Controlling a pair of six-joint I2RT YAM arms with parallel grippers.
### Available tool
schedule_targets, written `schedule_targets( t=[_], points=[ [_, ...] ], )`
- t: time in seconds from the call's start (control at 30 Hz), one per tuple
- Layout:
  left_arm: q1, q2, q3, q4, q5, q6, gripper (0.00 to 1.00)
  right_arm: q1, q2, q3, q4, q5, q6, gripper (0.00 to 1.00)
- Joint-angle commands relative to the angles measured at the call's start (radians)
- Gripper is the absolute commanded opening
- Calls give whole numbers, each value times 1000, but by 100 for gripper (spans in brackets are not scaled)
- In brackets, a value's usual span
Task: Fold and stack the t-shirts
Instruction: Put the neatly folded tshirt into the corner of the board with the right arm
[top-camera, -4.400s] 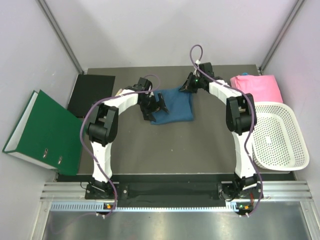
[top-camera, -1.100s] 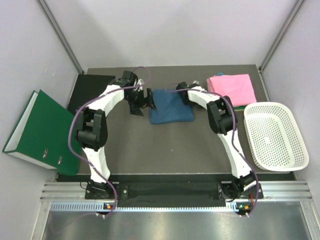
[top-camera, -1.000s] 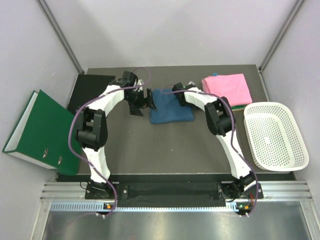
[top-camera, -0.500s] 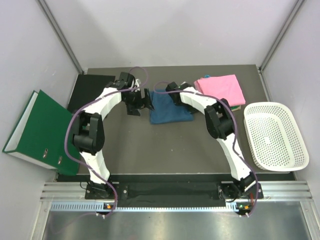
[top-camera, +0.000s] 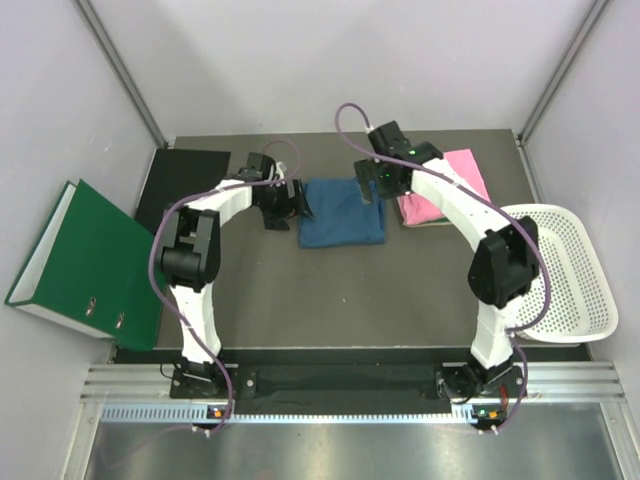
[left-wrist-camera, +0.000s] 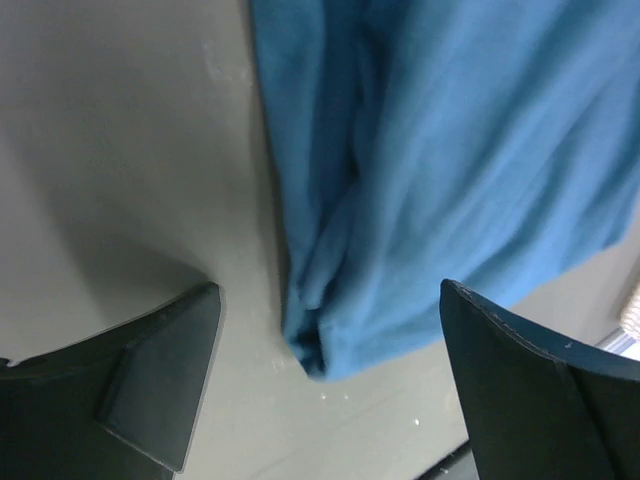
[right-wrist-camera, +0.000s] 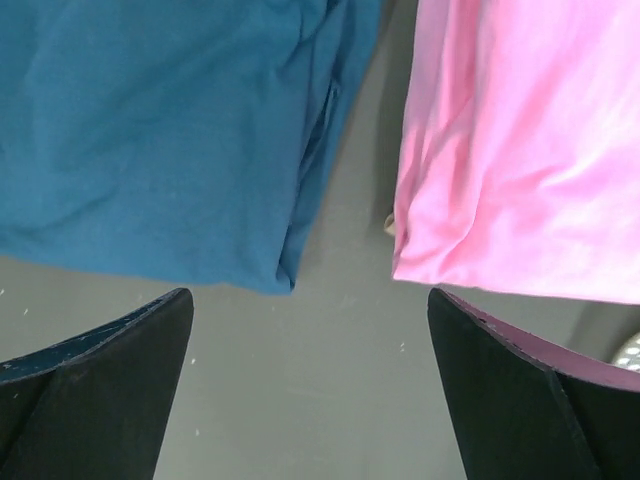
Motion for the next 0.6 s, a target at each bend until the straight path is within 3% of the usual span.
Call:
schedule_targets(
  t=[0.0,0.2,0.3,0.33,0.37,0.47,0.57],
  points=[
    [2,56,67,78,-2,-14,95,-88,-113,-97,108,-249,67,100],
    [2,120,87,110,-8,-39,92,-201,-195,-214,240,-520,172,99],
    [-3,158,94,116,-2,-50,81,-221,-198,-278,301,-621,223,100],
    [-4,169,99,118,3,-51,74,-224,-198,-314,318,-666,255,100],
    [-7,181,113,116,9,-54,47,-226,-198,-332,351,-683,269,100],
    [-7,214,131,79,4,-62,0,-224,-193,-395,405,-714,320,100],
    [-4,182,96,69,-30,-53,0,-224,-166,-433,427,-704,347,100]
  ],
)
